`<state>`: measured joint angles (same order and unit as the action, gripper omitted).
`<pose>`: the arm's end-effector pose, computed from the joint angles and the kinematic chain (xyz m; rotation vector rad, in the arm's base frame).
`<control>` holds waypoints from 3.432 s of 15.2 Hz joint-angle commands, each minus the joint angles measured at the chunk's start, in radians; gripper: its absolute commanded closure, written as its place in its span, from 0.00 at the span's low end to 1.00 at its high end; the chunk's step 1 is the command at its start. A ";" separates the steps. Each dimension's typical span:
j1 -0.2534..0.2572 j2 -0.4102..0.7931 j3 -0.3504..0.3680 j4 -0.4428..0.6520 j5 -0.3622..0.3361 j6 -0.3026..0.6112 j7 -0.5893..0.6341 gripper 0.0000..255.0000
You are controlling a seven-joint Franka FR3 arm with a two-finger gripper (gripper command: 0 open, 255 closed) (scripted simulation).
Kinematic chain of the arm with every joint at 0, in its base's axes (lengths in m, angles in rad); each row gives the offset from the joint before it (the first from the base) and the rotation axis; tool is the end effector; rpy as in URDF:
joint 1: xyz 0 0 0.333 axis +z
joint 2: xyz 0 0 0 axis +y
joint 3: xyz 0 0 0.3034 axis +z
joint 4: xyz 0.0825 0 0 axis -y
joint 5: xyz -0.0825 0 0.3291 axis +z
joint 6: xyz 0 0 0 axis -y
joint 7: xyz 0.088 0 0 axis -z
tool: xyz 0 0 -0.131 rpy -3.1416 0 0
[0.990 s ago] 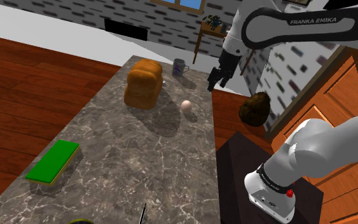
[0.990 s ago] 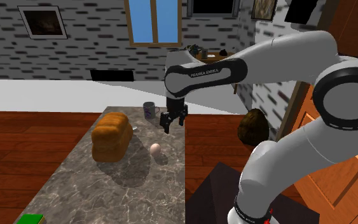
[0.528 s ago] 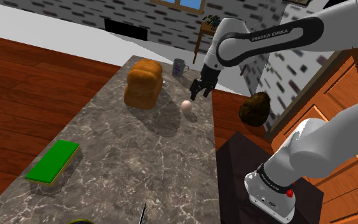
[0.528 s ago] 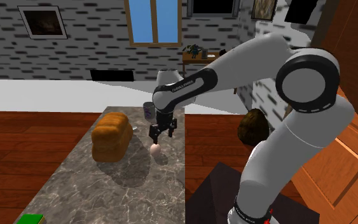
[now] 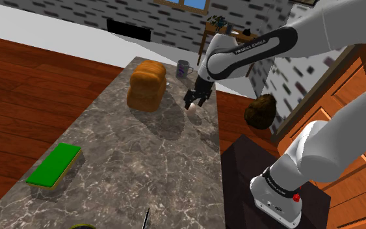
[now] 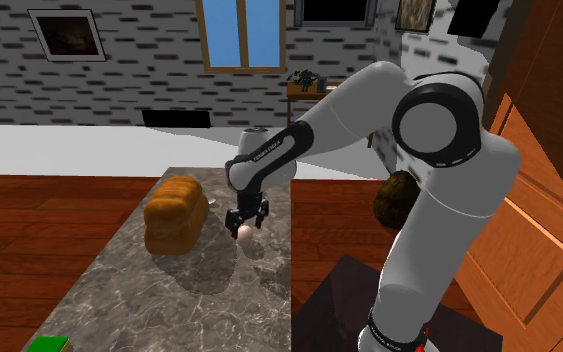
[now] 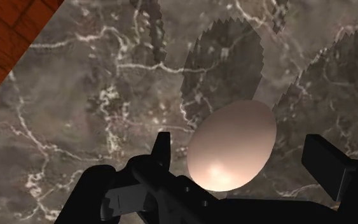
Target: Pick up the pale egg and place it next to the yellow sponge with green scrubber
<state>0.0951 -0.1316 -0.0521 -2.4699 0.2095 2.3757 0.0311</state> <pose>0.4287 0.0242 0.3482 -2.9784 0.2034 -0.0460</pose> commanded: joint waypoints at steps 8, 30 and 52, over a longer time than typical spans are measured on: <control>0.008 0.049 0.004 -0.017 0.021 0.067 -0.013 0.00; 0.000 -0.036 0.004 0.028 -0.014 -0.061 0.024 1.00; 0.060 -0.006 0.103 0.269 -0.034 -0.247 0.223 1.00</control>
<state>0.1441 -0.1585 0.0349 -2.2211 0.1751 2.1244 0.2266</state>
